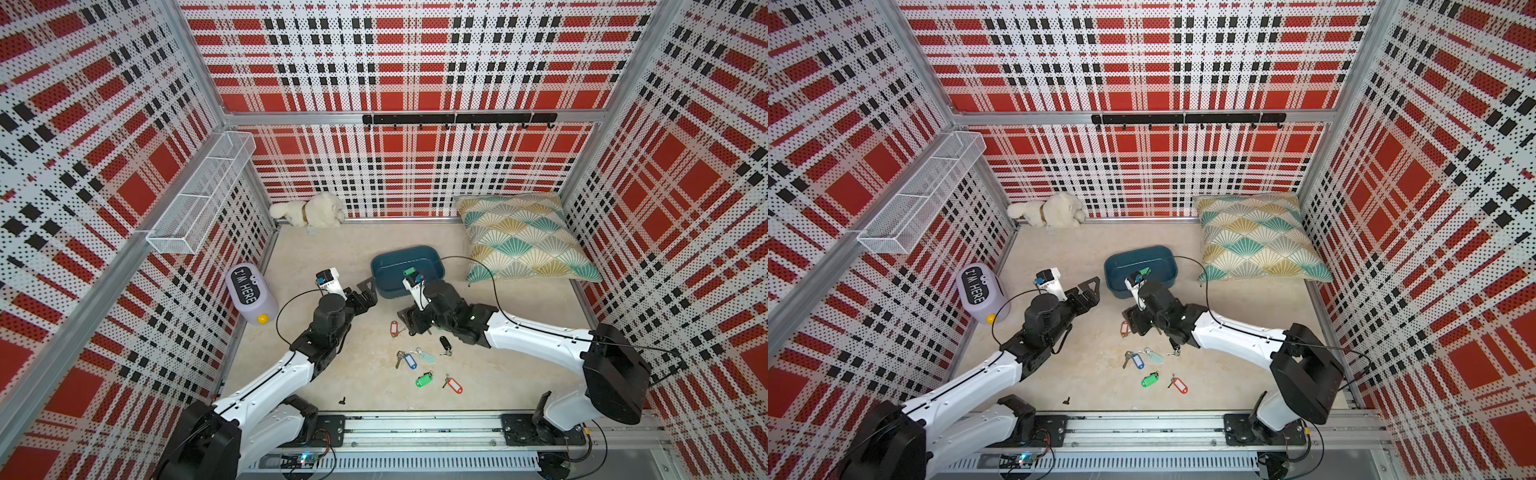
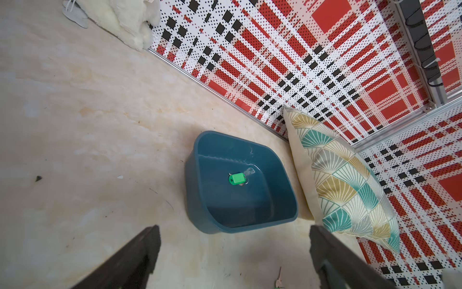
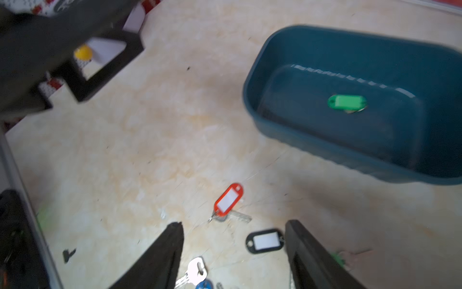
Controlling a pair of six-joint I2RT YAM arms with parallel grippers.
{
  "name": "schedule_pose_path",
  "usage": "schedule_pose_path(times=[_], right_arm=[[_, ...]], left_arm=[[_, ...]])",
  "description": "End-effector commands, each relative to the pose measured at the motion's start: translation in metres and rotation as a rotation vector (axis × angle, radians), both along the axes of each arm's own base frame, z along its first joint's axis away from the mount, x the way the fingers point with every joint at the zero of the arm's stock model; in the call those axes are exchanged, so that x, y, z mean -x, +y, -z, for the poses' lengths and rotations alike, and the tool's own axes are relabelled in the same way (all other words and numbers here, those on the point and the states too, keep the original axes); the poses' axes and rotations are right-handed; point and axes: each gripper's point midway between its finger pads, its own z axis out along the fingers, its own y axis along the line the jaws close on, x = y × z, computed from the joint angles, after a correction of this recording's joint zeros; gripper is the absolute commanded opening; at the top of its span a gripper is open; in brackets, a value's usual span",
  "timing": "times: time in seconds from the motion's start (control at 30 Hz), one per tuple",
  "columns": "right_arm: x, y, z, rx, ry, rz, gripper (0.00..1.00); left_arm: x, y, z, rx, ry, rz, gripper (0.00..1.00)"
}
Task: Take the keys out of the storage box
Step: Place the key at the center of the board, then adjust the storage box at the center of the board.
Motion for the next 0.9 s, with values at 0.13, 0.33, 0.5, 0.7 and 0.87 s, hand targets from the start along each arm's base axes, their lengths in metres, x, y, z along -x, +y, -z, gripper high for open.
schedule_pose_path(times=[0.13, 0.33, 0.5, 0.7, 0.87], right_arm=[[-0.078, -0.065, 0.001, -0.045, 0.111, 0.278, 0.79], [-0.136, -0.081, 0.019, 0.061, 0.167, 0.383, 0.76], [-0.168, -0.088, 0.046, 0.074, 0.213, 0.412, 0.71], [-0.18, -0.091, 0.068, 0.105, 0.251, 0.413, 0.67], [-0.165, -0.083, 0.046, 0.062, 0.176, 0.309, 0.66]], left_arm=[[-0.022, 0.001, 0.006, -0.025, 0.063, -0.013, 1.0], [-0.03, -0.01, 0.015, 0.008, 0.087, 0.023, 1.0], [-0.031, -0.009, 0.02, 0.0, 0.101, 0.022, 1.0], [-0.034, -0.007, 0.028, -0.008, 0.125, 0.023, 1.0], [-0.033, -0.004, 0.029, -0.008, 0.124, 0.013, 1.0]])
